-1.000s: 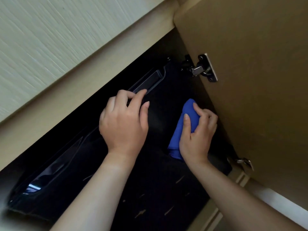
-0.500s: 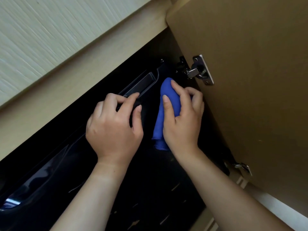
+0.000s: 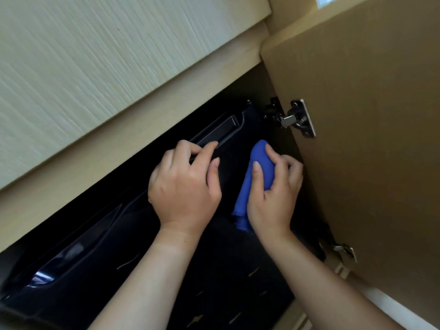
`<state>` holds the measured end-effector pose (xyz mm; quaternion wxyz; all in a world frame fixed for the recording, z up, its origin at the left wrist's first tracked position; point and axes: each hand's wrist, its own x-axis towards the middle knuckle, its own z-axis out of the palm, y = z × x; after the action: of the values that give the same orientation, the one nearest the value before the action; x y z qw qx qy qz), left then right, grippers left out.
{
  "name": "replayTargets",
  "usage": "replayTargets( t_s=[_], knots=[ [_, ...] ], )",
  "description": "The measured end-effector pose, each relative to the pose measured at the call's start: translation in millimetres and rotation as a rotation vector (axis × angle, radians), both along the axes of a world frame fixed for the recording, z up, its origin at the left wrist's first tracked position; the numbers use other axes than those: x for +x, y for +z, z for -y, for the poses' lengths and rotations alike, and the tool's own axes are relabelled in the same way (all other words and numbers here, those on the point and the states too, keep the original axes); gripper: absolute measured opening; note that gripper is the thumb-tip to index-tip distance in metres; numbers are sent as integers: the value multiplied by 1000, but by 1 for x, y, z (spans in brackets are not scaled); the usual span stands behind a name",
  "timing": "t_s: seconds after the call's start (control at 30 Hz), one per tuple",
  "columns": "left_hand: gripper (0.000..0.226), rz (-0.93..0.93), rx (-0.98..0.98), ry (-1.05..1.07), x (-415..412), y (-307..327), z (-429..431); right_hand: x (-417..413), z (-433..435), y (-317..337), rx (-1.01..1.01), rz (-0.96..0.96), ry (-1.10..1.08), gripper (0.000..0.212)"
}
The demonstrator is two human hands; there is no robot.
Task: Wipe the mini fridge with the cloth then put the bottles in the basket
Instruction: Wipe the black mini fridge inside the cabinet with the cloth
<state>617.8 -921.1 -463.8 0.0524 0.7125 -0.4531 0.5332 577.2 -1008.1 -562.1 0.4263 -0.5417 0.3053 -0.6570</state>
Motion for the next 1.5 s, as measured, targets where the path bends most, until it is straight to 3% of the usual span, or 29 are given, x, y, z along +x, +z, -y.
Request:
replayTargets(
  t_s=[0.13, 0.43, 0.67, 0.87, 1.1, 1.27, 1.37, 1.5],
  knots=[
    [24, -4, -19, -9, 1, 2, 1, 2, -2, 17, 42, 9, -5, 37],
    [27, -45, -8, -23, -1, 1, -2, 7, -35, -16, 330, 66, -69, 33],
    [26, -28, 13, -26, 0, 0, -2, 13, -24, 2, 236, 72, -129, 34],
    [27, -11, 8, -4, 2, 0, -1, 14, -39, -25, 395, 91, -120, 35],
    [27, -23, 13, 5, 2, -2, -1, 10, -14, -26, 220, 78, -96, 35],
    [28, -40, 22, -3, 0, -1, -2, 6, -33, -55, 360, 70, -61, 38],
    [33, -38, 69, 9, -1, 1, -5, 6, -33, -44, 393, 103, -41, 37],
    [38, -15, 76, 14, 1, 1, -6, 9, -15, -17, 288, 155, -61, 35]
  ],
)
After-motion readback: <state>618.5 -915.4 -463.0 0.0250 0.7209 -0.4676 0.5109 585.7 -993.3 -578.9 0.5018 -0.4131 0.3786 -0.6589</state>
